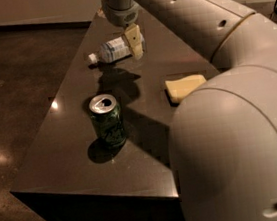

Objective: Move blue plastic bottle near sponge

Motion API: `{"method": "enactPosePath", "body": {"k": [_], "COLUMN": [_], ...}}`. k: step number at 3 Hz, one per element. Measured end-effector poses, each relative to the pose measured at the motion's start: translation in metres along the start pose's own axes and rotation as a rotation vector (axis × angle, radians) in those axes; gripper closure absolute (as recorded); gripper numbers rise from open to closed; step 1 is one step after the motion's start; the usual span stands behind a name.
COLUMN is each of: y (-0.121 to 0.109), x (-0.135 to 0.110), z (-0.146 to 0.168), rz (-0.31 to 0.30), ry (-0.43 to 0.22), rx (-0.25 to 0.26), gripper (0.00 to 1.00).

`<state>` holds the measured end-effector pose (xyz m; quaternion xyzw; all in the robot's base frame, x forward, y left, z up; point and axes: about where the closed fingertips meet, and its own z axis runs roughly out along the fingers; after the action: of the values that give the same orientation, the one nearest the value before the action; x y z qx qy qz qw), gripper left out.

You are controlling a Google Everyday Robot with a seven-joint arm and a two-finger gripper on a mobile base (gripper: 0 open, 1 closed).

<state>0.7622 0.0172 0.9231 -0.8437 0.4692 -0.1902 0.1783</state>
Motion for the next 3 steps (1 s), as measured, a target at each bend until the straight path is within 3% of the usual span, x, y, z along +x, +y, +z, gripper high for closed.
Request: {"method": "enactPosePath", "body": {"k": [1,3], "y": [-0.009,-0.001], "x": [0.006,0.023], "z": [0.008,0.045], "rz": [-0.033,-0.079], "ry": [0.047,0.173], "rx": [-0.021,-0.162], "gripper": [0.0,0.0]}}
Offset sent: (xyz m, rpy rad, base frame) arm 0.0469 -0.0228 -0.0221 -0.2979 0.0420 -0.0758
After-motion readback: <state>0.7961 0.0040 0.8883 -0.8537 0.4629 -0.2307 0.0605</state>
